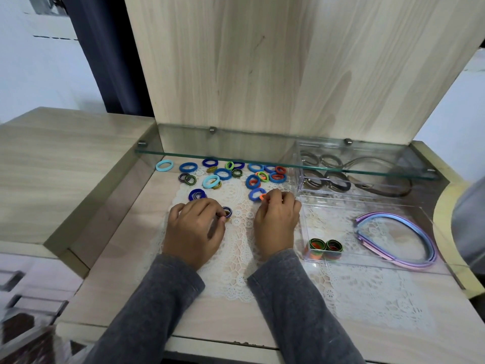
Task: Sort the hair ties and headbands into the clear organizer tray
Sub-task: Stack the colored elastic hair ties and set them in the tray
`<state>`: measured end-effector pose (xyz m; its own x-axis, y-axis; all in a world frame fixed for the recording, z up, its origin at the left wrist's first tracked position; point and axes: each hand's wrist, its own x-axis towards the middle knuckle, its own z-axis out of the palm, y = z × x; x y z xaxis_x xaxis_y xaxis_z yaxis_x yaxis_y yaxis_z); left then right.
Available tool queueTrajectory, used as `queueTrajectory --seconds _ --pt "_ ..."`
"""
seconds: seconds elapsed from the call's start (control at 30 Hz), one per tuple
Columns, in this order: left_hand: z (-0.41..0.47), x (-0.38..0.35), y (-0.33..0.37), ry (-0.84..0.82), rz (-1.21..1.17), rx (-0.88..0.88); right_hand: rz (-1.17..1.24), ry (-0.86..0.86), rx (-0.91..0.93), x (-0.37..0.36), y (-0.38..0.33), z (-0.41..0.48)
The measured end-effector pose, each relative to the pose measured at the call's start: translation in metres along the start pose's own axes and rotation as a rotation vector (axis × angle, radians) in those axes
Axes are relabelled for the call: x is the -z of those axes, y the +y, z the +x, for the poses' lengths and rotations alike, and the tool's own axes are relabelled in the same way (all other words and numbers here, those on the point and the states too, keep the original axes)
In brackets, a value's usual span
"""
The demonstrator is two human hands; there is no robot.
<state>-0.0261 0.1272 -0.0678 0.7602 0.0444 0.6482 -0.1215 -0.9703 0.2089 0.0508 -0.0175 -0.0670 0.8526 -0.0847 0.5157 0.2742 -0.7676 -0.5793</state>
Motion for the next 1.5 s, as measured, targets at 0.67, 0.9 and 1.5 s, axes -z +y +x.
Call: queueTrajectory --seconds 0.67,0.9,1.5 --pt "0.000 0.000 -0.003 -0.094 0.008 0.240 0.249 -0.307 0.455 0.009 -0.004 -0.006" --pt "-0.002 -0.008 -0.005 -0.206 0.095 0.356 0.187 -0.358 0.500 0.010 -0.005 -0.007" --pt "0.007 -0.003 -0.001 -0.337 0.024 0.427 0.000 -0.452 0.484 0.012 -0.013 -0.009"
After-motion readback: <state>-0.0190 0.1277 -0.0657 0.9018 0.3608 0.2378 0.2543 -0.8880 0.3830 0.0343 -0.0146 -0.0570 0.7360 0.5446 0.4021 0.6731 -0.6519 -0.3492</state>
